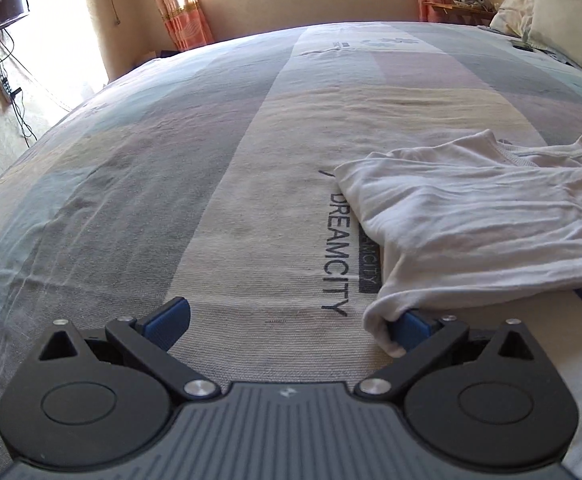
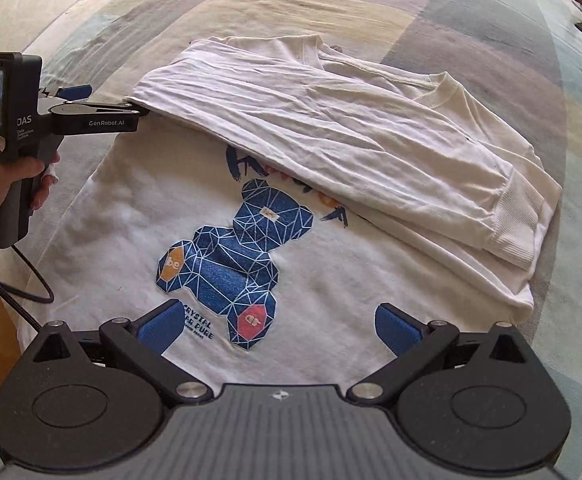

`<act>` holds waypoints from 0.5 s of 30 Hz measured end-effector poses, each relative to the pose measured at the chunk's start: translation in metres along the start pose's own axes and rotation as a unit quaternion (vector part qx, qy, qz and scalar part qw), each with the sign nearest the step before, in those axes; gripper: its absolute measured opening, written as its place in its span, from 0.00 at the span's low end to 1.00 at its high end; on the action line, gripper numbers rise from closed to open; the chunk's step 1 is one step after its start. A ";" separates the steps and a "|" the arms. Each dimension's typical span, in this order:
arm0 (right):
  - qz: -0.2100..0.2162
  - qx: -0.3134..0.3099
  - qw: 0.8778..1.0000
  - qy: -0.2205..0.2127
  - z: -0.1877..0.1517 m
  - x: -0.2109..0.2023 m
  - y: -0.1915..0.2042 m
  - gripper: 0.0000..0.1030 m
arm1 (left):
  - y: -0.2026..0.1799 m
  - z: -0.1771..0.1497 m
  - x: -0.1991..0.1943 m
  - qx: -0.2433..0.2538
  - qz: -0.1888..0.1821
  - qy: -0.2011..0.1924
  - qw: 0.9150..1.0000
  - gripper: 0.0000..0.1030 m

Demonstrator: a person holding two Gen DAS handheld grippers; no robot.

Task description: Fold clothes

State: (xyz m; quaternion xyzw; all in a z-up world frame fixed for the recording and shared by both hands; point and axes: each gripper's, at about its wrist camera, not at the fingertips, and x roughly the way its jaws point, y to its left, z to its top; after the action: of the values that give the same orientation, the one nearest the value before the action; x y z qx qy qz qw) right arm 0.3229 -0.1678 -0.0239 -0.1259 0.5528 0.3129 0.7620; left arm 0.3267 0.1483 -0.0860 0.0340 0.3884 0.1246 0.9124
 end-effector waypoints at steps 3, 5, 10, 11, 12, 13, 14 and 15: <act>0.003 -0.010 1.000 -0.001 0.005 0.003 0.009 1.00 | 0.011 -0.003 0.002 -0.008 -0.033 -0.001 0.999 1.00; 0.001 -0.010 1.000 0.003 0.007 0.007 0.015 1.00 | 0.014 -0.004 -0.001 -0.019 -0.041 0.006 0.999 1.00; 0.000 -0.009 1.000 0.004 0.011 0.010 0.023 1.00 | 0.024 -0.003 -0.023 -0.060 -0.033 0.020 0.997 0.98; 0.000 -0.008 1.000 0.002 0.011 0.010 0.024 1.00 | 0.029 0.002 -0.029 -0.080 -0.048 0.011 0.996 0.98; 0.000 -0.007 1.000 0.001 0.012 0.010 0.025 1.00 | 0.033 0.009 -0.034 -0.101 -0.066 -0.002 0.993 0.98; 0.000 -0.006 1.000 -0.001 0.013 0.011 0.025 1.00 | 0.035 0.018 -0.036 -0.125 -0.089 -0.013 0.988 0.98; -0.001 -0.004 1.000 -0.001 0.014 0.012 0.025 1.00 | 0.034 0.026 -0.036 -0.147 -0.128 -0.020 0.981 0.98; -0.001 0.000 1.000 -0.001 0.015 0.014 0.026 1.00 | 0.033 0.034 -0.035 -0.170 -0.167 -0.026 0.971 0.98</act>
State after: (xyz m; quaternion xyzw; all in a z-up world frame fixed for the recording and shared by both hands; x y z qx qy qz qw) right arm 0.3207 -0.1351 -0.0275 -0.1259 0.5516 0.3128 0.7629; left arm 0.3209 0.1727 -0.0327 -0.1834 0.3379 0.0334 0.9225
